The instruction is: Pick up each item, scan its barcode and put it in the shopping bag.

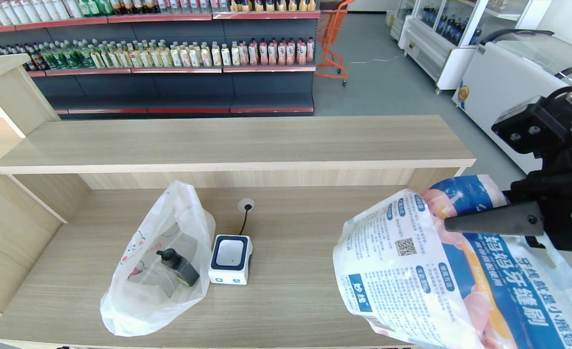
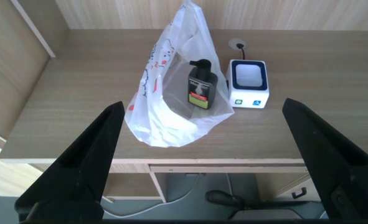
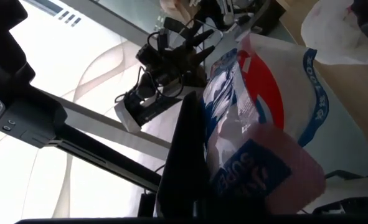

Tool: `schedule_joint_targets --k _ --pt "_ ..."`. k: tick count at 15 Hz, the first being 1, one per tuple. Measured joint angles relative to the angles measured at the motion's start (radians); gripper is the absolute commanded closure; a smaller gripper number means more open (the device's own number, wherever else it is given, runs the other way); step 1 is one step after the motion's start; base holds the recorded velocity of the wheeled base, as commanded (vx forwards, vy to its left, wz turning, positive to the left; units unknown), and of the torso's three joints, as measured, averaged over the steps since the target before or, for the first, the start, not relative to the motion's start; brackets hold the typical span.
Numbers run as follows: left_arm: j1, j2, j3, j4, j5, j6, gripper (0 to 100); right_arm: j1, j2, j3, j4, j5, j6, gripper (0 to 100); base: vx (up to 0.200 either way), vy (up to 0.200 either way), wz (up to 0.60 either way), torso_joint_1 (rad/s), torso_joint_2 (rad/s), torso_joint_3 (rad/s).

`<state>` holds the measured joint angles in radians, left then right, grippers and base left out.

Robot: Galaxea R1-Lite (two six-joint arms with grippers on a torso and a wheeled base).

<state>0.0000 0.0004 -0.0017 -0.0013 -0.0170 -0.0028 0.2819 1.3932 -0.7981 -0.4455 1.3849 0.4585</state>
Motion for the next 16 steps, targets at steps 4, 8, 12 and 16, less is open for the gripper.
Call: schedule_joint_targets --k 4,8,12,16 --pt "0.0 0.0 0.0 0.0 0.0 0.0 0 0.0 -0.005 0.0 -0.002 0.0 0.0 100 0.0 0.0 0.0 0.0 0.0 0.0" --pt "0.0 0.0 0.0 0.0 0.0 0.0 0 -0.002 -0.01 0.001 -0.032 -0.006 -0.068 100 0.0 0.0 0.0 0.0 0.0 0.0" --pt "0.0 0.0 0.0 0.0 0.0 0.0 0 -0.093 -0.011 0.025 -0.059 -0.014 -0.388 100 0.0 0.0 0.0 0.0 0.0 0.0" --pt "0.0 0.0 0.0 0.0 0.0 0.0 0 -0.151 -0.039 0.134 -0.065 -0.183 -0.669 100 0.0 0.0 0.0 0.0 0.0 0.0"
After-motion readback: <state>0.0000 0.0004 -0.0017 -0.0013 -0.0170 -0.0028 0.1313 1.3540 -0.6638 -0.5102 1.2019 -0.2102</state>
